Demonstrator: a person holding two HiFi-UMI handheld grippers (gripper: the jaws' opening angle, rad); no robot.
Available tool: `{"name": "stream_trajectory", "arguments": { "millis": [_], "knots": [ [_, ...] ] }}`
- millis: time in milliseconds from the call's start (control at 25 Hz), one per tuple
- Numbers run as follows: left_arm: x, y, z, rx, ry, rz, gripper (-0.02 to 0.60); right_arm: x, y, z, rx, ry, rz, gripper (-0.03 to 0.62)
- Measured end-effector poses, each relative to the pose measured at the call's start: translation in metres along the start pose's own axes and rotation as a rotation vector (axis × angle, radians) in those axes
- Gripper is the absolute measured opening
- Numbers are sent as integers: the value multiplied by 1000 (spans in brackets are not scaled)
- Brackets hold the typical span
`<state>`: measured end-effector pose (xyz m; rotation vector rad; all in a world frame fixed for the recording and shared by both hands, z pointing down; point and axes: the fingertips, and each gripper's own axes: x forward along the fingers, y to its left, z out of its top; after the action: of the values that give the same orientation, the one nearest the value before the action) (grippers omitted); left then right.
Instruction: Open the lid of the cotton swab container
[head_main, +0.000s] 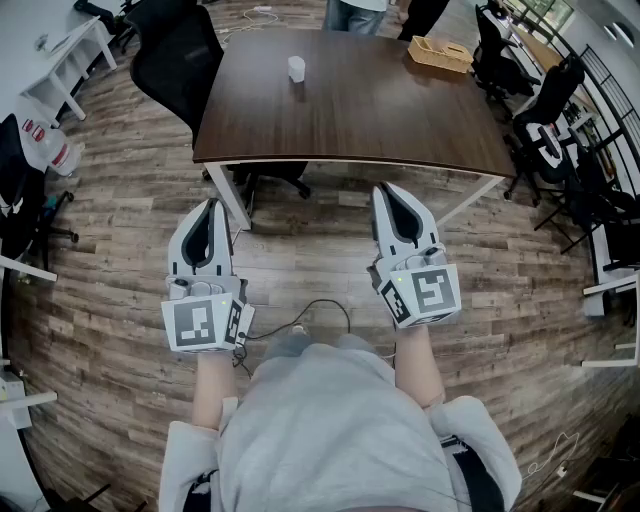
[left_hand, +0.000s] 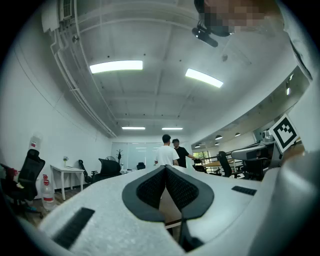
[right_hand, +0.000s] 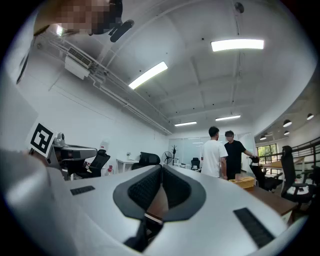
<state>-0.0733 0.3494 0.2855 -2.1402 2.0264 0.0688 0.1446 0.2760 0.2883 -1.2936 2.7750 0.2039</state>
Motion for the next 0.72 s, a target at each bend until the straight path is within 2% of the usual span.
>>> {"name": "stream_trajectory", "arguments": {
  "millis": [720],
  "knots": [
    [26,34,-4,-21,-38,-17,9,33,11,2,12,-32,-16,18]
  ]
}}
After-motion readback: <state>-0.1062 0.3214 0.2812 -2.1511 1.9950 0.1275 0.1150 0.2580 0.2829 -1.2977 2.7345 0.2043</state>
